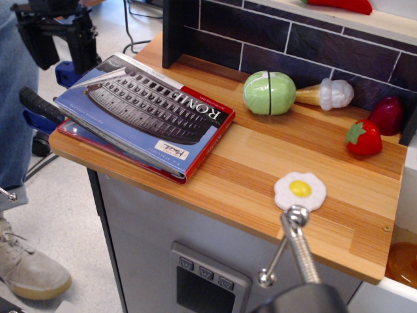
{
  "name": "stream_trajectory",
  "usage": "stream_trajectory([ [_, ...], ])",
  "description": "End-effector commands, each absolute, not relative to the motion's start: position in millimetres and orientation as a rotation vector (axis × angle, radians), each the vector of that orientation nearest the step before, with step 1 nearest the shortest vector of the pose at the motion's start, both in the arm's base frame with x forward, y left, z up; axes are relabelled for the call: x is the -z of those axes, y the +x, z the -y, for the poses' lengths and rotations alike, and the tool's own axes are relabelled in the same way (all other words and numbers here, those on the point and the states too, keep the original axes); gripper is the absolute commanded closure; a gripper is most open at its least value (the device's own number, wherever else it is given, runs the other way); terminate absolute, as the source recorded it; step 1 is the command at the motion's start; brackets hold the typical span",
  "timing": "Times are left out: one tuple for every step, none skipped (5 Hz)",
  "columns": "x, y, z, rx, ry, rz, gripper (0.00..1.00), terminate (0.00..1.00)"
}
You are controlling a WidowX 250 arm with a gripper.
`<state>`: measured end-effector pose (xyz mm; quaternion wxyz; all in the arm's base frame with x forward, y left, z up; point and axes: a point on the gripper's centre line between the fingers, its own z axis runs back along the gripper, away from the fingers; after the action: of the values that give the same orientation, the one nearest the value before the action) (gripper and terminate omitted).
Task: Open book
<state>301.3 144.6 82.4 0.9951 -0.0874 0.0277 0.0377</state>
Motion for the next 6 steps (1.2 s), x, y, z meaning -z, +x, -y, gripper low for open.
stream_trajectory([
  [-83.8, 311.4, -150.6, -0.16, -0.045, 0.021, 0.0, 0.0],
  [-76.2, 311.7, -140.2, -0.156, -0.024, 0.046, 0.0, 0.0],
  [-66.8, 311.9, -129.4, -0.148, -0.013, 0.053, 0.0, 0.0],
  [-60.4, 309.5, -115.3, -0.157, -0.03, 0.08, 0.0, 0.0],
  [-89.4, 308.1, -99.7, -0.093, -0.106, 0.094, 0.0, 0.0],
  [-127.7, 309.5, -72.1, -0.004, -0.207, 0.099, 0.0, 0.0],
])
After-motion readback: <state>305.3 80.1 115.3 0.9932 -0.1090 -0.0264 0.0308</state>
